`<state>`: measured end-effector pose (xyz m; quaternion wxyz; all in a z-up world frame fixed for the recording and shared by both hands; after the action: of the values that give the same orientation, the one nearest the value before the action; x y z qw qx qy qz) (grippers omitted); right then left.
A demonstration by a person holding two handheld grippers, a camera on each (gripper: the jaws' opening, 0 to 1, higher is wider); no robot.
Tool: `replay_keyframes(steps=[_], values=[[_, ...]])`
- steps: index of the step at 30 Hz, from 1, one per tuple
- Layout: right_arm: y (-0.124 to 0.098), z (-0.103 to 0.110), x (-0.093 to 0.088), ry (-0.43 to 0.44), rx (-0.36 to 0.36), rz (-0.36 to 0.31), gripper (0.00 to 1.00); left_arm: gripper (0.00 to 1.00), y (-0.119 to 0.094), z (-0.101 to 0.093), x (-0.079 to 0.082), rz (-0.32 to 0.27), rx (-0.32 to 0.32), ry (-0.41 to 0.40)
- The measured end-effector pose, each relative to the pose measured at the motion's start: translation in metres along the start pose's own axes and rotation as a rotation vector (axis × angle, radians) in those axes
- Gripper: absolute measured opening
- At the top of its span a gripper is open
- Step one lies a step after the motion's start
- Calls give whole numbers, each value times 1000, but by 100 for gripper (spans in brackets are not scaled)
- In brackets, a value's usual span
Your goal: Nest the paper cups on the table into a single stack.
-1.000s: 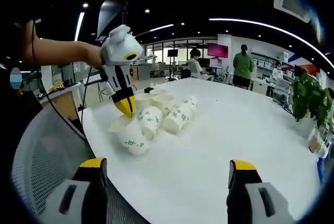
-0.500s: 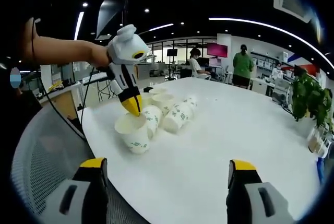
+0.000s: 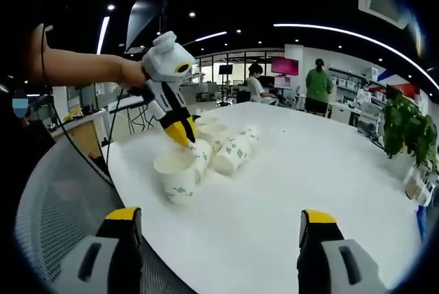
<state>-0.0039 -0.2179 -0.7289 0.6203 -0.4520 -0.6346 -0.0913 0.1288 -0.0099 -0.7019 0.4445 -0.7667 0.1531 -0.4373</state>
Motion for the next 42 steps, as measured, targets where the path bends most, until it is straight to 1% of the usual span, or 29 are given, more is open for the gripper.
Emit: replay_keyframes(steps=[1,2,4,7,12,15,17,20,25,30,32,35,37,42], values=[[0,0,0,0,1,-1,97,15,-1,7,-1,-8,8,2],[0,0,0,0,1,0,97,16,-2,9,-1,-15,12,3],[0,1,0,1,3,-1,97,17,-6,9,-2,-34,20,4],[0,1,0,1,3,1,97,20,-7,18,-5,-59,26,-3],[0,1,1,2,0,2,96,25,-12,23,-14,-85,69,-9],[0,1,0,3,2,5,96,28,-15,31,-18,-110,87,-15],[0,1,0,3,2,6,96,28,-19,33,-21,-127,99,-28],[0,1,0,4,3,7,96,29,-23,35,-23,-152,105,-37],[0,2,0,4,7,8,96,32,-27,37,-26,-189,96,-55],[0,1,0,8,3,8,95,32,-34,39,-32,-232,96,-66],[0,1,0,9,3,9,95,31,-36,40,-35,-240,104,-67],[0,1,0,11,6,12,95,29,-43,49,-40,-272,140,-66],[0,1,-1,12,9,11,95,27,-46,51,-42,-290,160,-73],[1,0,-1,12,13,12,95,27,-48,60,-45,-299,192,-85]])
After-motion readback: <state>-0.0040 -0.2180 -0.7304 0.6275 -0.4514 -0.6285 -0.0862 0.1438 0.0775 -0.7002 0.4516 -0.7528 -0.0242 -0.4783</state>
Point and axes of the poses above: the point that each gripper's makers call its tool centre point, and the gripper's own axes: y roughly forward along the fingers, z roughly to its left, x roughly out of its top, the point moved 7 cm from there along -y, roughly backward along the fingers, and after that the axes turned 14 degrees about -y, right-handed, at the moved point
